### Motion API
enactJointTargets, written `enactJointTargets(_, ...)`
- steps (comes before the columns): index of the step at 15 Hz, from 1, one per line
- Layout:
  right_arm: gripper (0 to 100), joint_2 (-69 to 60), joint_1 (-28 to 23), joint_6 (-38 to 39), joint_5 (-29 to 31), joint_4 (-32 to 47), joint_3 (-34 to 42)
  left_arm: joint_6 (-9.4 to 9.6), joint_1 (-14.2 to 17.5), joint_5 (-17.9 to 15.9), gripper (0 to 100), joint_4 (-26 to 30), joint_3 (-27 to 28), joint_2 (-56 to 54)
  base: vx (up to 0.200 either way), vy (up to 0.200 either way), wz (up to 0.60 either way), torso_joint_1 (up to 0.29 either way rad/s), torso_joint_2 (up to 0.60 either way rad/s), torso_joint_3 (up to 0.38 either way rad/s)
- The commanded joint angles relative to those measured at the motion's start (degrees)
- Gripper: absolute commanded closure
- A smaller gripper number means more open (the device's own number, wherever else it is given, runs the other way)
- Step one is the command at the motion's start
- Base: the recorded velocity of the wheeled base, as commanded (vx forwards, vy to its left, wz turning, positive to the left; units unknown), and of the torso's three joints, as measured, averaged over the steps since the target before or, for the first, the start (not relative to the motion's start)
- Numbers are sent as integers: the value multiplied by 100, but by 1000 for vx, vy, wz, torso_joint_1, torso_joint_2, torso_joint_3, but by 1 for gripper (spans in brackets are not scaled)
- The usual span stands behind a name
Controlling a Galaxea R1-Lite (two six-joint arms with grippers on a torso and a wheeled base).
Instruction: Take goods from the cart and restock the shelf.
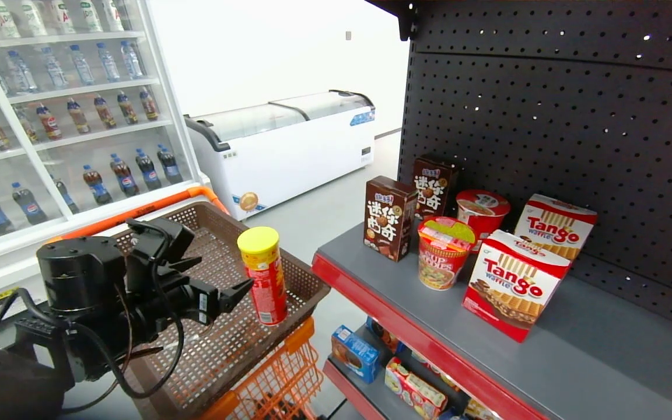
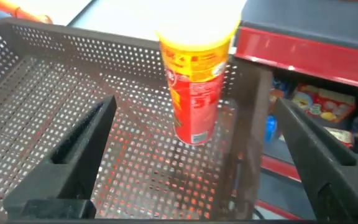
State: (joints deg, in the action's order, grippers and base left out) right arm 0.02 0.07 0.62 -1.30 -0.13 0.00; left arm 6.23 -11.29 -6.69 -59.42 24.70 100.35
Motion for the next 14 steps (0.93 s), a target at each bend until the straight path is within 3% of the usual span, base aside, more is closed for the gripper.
enactJointTargets(1, 0, -2, 1, -1, -1, -4, 0, -8, 13, 1, 0, -299, 149, 705, 0, 0, 0, 0, 0, 0)
enactJointTargets(10, 0, -2, 1, -1, -1, -4, 0, 19, -23, 1, 0, -1028, 633, 1856, 0, 0, 0, 0, 0, 0)
enactJointTargets(14, 0, -2, 1, -1, -1, -4, 0, 27, -110, 28, 0, -1063, 932, 2208, 0, 0, 0, 0, 0, 0)
